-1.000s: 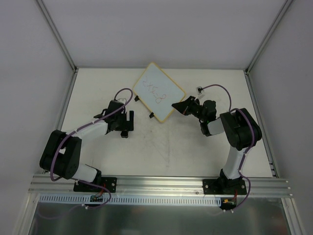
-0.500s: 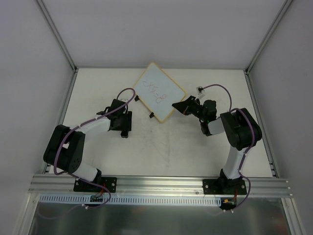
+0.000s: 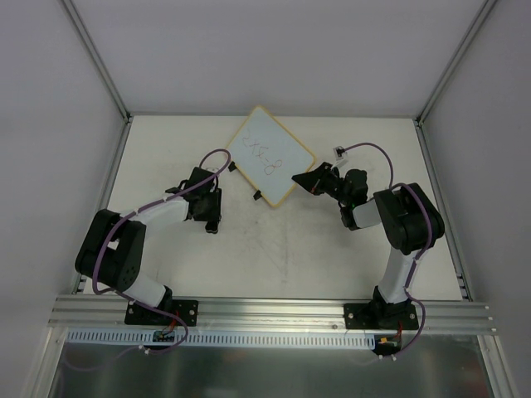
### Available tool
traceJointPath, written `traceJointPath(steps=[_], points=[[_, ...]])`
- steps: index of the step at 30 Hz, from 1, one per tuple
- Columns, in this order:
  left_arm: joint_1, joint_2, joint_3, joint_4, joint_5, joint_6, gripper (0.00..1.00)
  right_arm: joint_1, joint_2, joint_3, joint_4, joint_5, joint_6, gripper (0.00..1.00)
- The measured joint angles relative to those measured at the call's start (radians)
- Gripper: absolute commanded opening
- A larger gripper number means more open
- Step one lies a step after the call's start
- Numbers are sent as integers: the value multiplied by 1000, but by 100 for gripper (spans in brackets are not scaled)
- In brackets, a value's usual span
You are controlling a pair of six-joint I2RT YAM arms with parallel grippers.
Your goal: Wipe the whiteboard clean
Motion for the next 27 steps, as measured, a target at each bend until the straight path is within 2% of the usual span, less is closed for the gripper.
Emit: traceJointPath(steps=[1,3,4,5,6,8,10,18,21,23,27], points=[[-2,0,0,0,-1,0,0,0,0,0,0,0,1,0],[-4,0,3,-4,-1,0,3,0,0,0,0,0,2,0],[-3,0,3,-7,-1,0,12,0,0,0,0,0,2,0],[-3,0,4,-10,-1,0,30,0,0,0,0,0,3,0],[-3,0,5,-12,-1,0,37,0,0,0,0,0,3,0],[-3,0,5,-18,1,0,47,0,0,0,0,0,3,0],[-5,0,5,-25,2,-2,52,0,0,0,0,0,3,0],[-20,-5,5,-50,-1,-12,53,-2,0,0,0,-2,10,0],[-23,-16,5,-60,-1,-16,47,-2,0,0,0,-2,11,0],[-23,-22,6,-70,-1,-17,39,-2,0,0,0,-2,13,0],[-23,-23,21,-96,-1,-18,38,-4,0,0,0,-5,14,0]])
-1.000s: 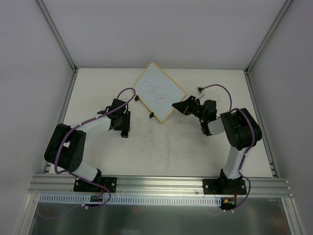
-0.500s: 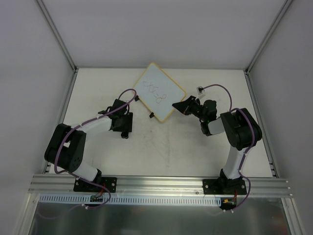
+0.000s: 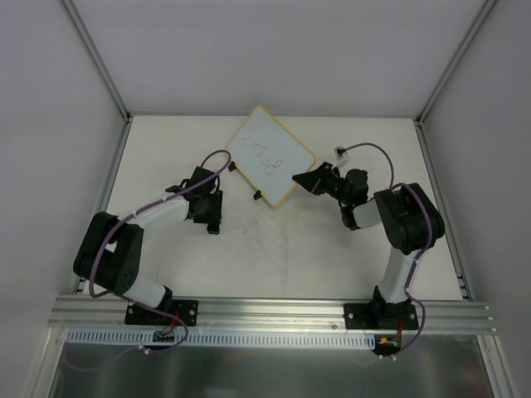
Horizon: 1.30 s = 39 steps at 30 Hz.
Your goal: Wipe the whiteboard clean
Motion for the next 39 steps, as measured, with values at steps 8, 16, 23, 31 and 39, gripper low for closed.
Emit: traceJointPath(steps=[8,16,23,31,39], points=[[0,26,40,-31,-6,0,47,-4,0,0,0,-7,4,0],[0,84,74,-54,-24,1,45,-9,0,0,0,-14,7,0],[0,87,78,-56,-23,9,5,-11,0,0,0,-15,9,0],[0,87,89,-69,-22,11,0,-16,0,0,0,-23,15,0],[0,84,330,-89,5,55,0,-40,0,0,0,-62,30,0]])
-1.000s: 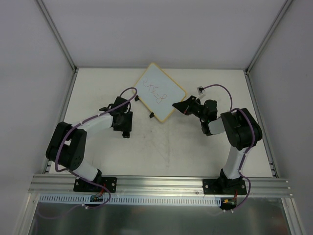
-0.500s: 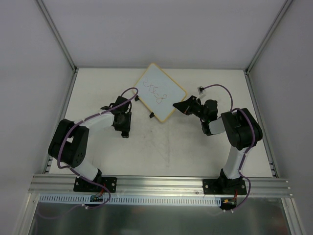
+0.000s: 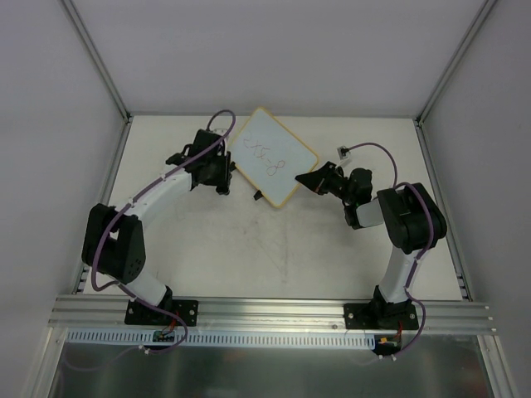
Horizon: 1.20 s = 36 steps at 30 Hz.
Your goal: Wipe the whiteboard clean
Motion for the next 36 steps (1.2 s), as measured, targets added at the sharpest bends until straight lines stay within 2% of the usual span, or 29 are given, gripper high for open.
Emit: traceJointPath(steps=[5,13,18,27,36], points=[[3,35,237,33,12,51,0,-2,0,-1,0,-8,0,0],[68,216,445,81,124,106,0,-4,0,-1,0,-13,1,0],[74,286,455,109,137,158,0,-4,0,-1,0,-13,1,0],[74,291,337,351,138,207,0,-4,0,-1,0,-13,3,0],[74,389,385,445,134,243,0,-4,0,-1,0,-13,3,0]])
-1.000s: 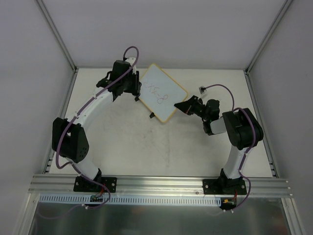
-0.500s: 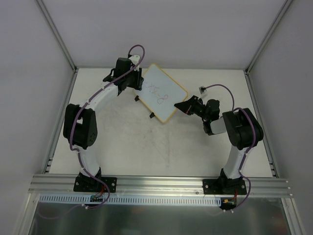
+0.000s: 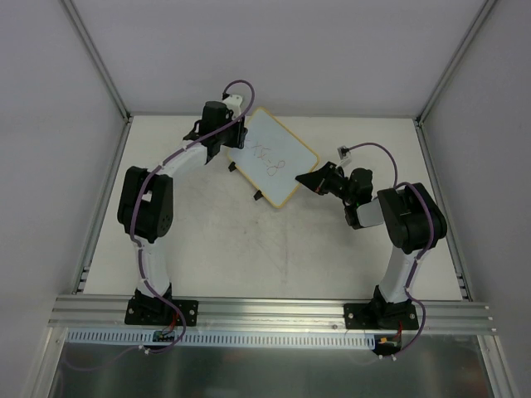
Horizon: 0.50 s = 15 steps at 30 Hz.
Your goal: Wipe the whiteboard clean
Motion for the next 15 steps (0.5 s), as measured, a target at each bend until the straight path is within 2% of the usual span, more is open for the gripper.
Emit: traceJointPath(steps=[15], points=[[0,111,106,12,-7,41,0,0,0,0,0,0,0,0]])
